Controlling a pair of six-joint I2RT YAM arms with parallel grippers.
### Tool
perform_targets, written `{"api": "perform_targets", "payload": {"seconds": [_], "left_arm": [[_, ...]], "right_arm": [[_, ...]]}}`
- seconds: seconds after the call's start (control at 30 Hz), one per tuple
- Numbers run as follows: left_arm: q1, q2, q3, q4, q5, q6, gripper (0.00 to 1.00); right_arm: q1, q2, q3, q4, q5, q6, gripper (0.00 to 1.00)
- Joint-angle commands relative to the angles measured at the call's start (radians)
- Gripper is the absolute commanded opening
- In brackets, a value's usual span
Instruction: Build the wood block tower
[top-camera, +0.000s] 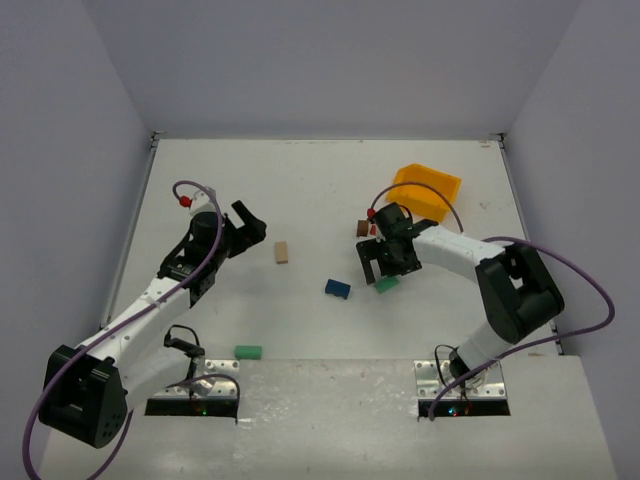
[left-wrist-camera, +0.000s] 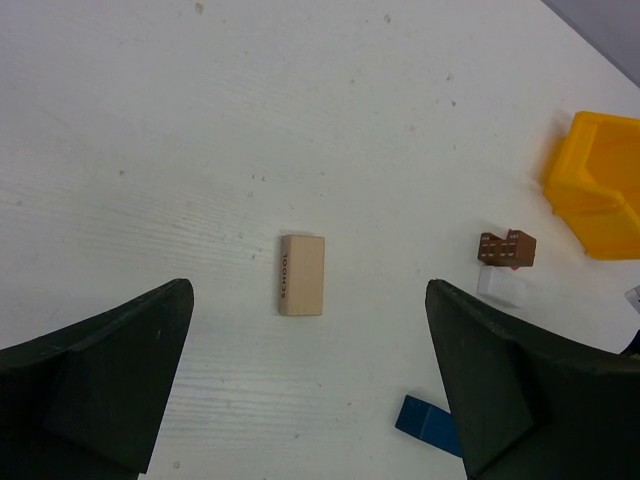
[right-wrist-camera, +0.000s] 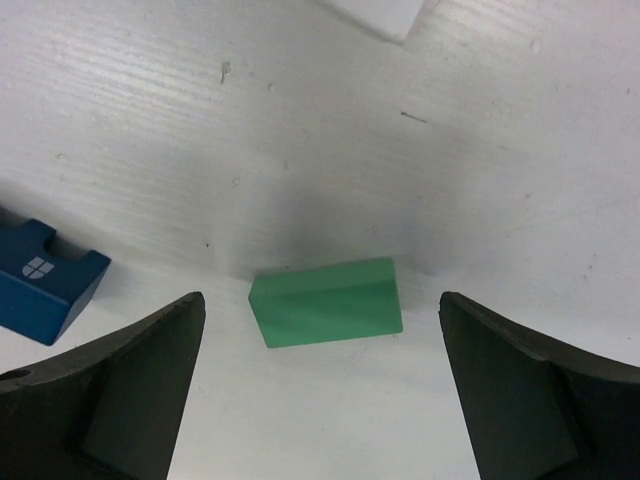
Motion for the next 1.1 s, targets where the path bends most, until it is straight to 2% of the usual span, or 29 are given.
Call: {"api": "perform_targets", "payload": {"seconds": [0.0, 0.23, 0.3, 0.47, 0.53, 0.63, 0.73, 0.87, 0.93, 1.03, 1.07], "left_arm": [[-0.001, -0.020, -0.004, 0.052, 0.019, 0.011, 1.00], [-0.001, -0.026, -0.007, 0.052, 0.023, 0.012, 1.00], [-0.001, -0.025, -0.008, 0.052, 0.020, 0.012, 1.00], [-0.001, -0.022, -0.007, 0.052, 0.026, 0.013, 1.00], [-0.001, -0.026, -0.008, 0.054, 0.025, 0.012, 1.00], [-0.001, -0.026, -0.011, 0.057, 0.032, 0.010, 1.00], [-0.001, -0.024, -0.005, 0.048, 0.031, 0.010, 1.00], [-0.001, -0.035, 0.001, 0.022, 0.005, 0.010, 1.00], [-0.001, -0.049, 0.001, 0.012, 0.000, 0.011, 1.00], [-0.001, -0.067, 0.005, -0.009, -0.006, 0.016, 1.00], [-0.001, -0.073, 0.006, -0.020, -0.016, 0.016, 1.00]], "right_arm": [[0.002, -0.036, -0.056, 0.093, -0.055, -0.028, 0.99], [0.001, 0.017, -0.055, 0.088, -0.045, -0.044, 0.93], [0.002, 0.021, -0.058, 0.089, -0.043, -0.043, 0.85], [0.003, -0.005, -0.062, 0.072, -0.017, -0.036, 0.54], [0.003, -0.027, -0.062, 0.067, -0.009, -0.050, 0.45], [0.003, -0.072, -0.029, 0.084, -0.018, -0.085, 0.38], [0.004, -0.100, 0.021, 0.131, -0.063, -0.168, 0.35], [0.006, -0.164, 0.132, 0.249, -0.347, -0.471, 0.35], [0.007, -0.194, 0.148, 0.280, -0.601, -0.747, 0.36], [0.029, -0.197, 0.187, 0.171, -0.851, -1.142, 0.36], [0.046, -0.190, 0.215, 0.058, -0.852, -1.246, 0.36]]}}
